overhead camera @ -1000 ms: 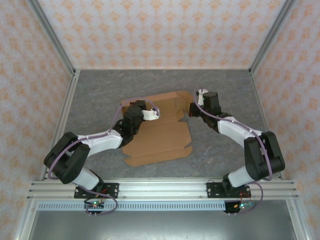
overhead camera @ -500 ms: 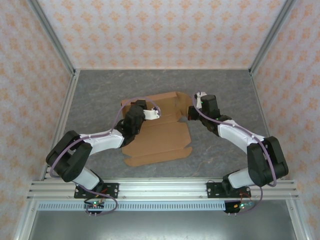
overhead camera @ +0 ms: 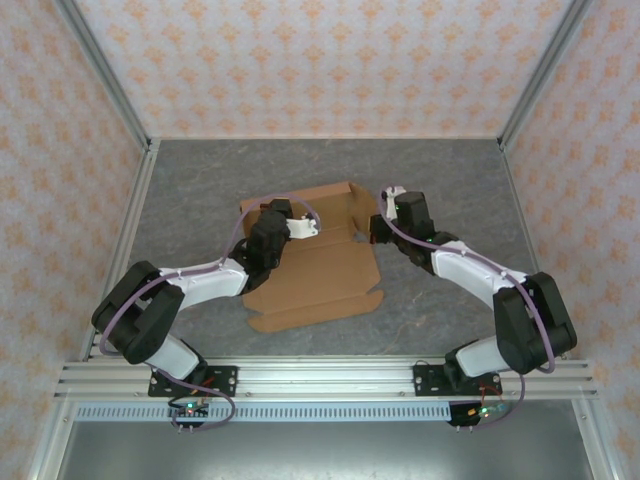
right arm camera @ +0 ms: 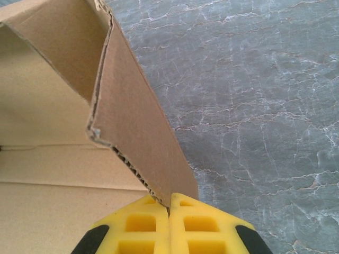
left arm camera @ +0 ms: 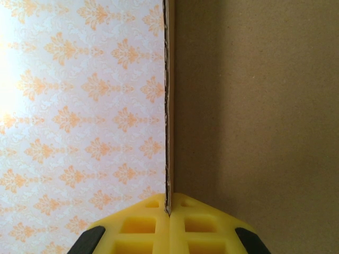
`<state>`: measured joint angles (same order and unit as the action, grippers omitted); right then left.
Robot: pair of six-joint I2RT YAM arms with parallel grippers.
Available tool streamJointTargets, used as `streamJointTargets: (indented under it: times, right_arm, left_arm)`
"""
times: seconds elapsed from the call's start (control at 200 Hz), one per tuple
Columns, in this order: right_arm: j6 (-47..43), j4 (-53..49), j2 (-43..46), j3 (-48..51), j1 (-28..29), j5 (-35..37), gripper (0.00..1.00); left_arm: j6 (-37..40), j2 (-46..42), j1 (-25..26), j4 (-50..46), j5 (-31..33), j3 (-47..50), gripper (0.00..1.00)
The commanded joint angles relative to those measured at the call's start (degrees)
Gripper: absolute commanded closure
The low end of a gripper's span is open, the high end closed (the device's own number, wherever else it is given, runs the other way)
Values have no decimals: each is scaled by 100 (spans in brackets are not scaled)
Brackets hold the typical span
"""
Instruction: Fold the paper box
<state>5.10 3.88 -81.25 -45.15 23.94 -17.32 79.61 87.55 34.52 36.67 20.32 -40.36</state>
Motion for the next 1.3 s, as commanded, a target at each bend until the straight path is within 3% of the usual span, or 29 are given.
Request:
streamJointTargets:
  times: [0.0, 0.605, 0.906, 1.296]
  right_arm:
    - [139, 306, 119, 95, 165, 104, 95]
    - [572, 1406, -422, 147, 939, 347, 91]
    - [-59, 1215, -479, -18, 906, 460, 67]
    - [-719, 1185, -806, -278, 182, -1193, 55]
  left_arm:
    - [78, 17, 71, -1, 159, -139, 100]
    - [128, -53, 142, -36, 28, -78, 100]
    - [137, -71, 142, -23, 49, -50, 100]
    - [171, -80, 142, -26, 95, -66, 100]
